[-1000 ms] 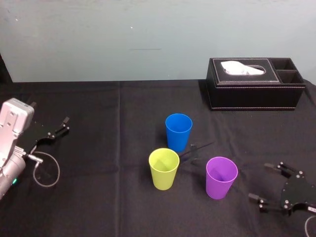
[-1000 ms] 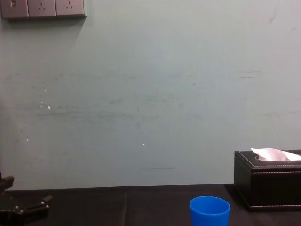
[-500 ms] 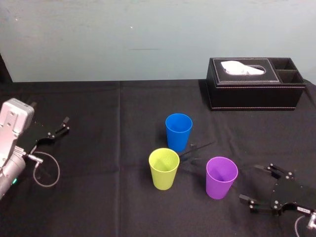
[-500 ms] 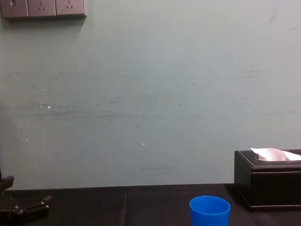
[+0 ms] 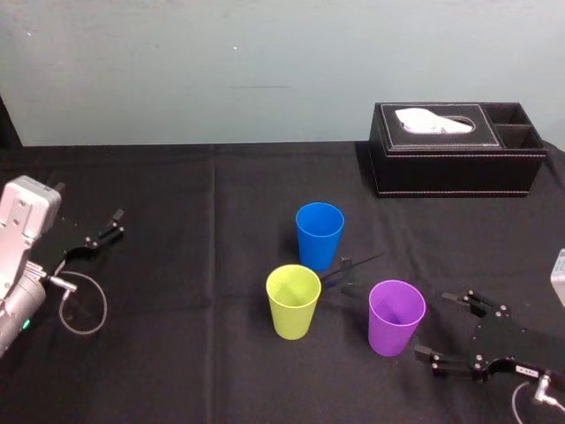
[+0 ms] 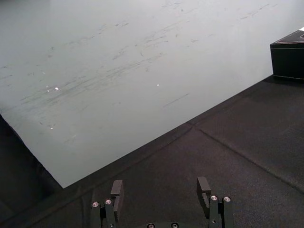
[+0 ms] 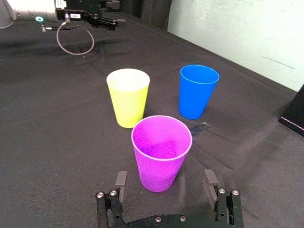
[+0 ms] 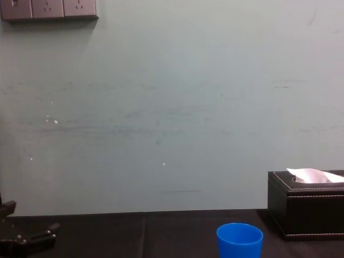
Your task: Stack the three plastic cups sequentially using one hand.
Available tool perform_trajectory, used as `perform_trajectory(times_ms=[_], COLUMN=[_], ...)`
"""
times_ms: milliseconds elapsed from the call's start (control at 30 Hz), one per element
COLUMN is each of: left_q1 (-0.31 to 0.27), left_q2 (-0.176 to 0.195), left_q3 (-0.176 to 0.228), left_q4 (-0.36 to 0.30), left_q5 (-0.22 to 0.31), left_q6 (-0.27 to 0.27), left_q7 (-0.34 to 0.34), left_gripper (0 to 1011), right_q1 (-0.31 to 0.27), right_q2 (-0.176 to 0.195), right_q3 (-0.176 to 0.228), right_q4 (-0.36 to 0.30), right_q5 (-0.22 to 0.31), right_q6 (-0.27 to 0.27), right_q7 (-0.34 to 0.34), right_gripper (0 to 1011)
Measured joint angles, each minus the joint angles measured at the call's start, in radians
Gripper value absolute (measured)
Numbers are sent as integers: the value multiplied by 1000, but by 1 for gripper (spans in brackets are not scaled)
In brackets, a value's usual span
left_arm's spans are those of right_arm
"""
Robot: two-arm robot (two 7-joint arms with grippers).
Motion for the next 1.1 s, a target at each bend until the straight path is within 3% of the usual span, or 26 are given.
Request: perform_trajectory(times_ms=[1100], left_q1=[0], left_q2=[0], left_q3=[0], left_q4=[0], left_q5=[0], left_q6=[0], left_q7=[0], left_gripper=[1010], right_q1=[88], right_q2=[-54], right_q3=[-84], right_q4=[35], right_q5=[-13], right_q6=[29], right_q7=[-13], right_gripper=[1000])
